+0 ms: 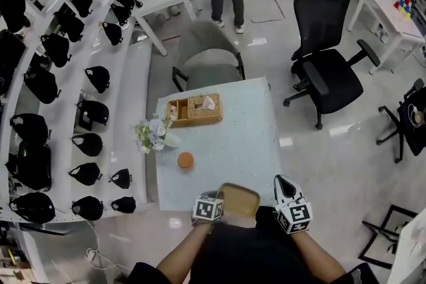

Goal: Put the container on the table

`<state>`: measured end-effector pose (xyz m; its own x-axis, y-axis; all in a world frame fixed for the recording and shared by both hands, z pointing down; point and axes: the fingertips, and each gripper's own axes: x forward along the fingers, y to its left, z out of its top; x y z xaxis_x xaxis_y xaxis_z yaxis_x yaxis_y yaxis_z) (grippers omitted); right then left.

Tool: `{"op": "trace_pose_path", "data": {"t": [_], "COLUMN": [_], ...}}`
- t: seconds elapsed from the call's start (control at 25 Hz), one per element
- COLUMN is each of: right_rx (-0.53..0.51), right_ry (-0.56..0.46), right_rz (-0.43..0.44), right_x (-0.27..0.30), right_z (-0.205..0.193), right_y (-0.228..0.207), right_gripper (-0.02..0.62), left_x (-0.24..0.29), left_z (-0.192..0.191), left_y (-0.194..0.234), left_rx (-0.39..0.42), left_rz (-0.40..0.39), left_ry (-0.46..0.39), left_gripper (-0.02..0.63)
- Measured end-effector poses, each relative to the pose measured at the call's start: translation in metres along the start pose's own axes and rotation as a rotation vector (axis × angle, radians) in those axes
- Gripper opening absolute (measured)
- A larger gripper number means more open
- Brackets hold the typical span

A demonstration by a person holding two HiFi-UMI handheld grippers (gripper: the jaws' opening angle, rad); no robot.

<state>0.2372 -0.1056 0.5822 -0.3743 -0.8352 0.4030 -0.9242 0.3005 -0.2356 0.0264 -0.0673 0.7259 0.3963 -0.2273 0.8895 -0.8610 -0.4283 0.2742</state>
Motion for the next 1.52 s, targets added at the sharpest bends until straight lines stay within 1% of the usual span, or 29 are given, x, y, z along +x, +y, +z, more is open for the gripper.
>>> {"op": "trace_pose_path", "data": {"t": [0.12, 0.28, 0.36, 0.44, 0.68, 0.88, 1.08, 1.32, 1.52], "right_rx": [0.013, 0.030, 0.036, 0.027, 0.024, 0.022, 0.004, 0.004, 0.010], "right_ry": [-0.006, 0.003, 0.007, 0.009, 0.012, 0.012, 0.027, 0.063, 0.086], "right_rz": [0.014, 0.040, 0.069, 0.099, 0.118, 0.073, 0.069, 0.074, 0.070], "right_x": [0.004, 0.013, 0.015, 0.019, 0.042, 0.061, 0.081, 0.119, 0.153], "right_z": [0.002, 0.001, -0.001, -0.002, 0.007, 0.015, 0.024, 0.024, 0.020], "right_y": [-0.022, -0.050, -0.058, -0.063, -0.064, -0.072, -0.069, -0.057, -0.055], "right_gripper": [-0.002, -0.002, -0.002, -0.002, -0.002, -0.002, -0.002, -0.002, -0.002], "left_x": [0.010, 0.030, 0.036, 0.042, 0.063, 0.092, 0.115, 0.142, 0.168], "left_z": [0.013, 0.034, 0.041, 0.049, 0.068, 0.080, 0.110, 0.147, 0.177], "left_y": [-0.009, -0.014, -0.018, -0.021, -0.015, 0.003, 0.030, 0.063, 0.093], "left_rx": [-0.048, -0.170, -0.219, -0.245, -0.264, -0.307, -0.291, -0.306, -0.315], "left_rz": [0.006, 0.017, 0.027, 0.039, 0.050, 0.040, 0.040, 0.036, 0.050], "left_ry": [-0.011, -0.045, -0.050, -0.058, -0.078, -0.073, -0.075, -0.076, -0.074], "left_gripper": [0.008, 0.008, 0.009, 0.008, 0.009, 0.009, 0.009, 0.009, 0.009]}}
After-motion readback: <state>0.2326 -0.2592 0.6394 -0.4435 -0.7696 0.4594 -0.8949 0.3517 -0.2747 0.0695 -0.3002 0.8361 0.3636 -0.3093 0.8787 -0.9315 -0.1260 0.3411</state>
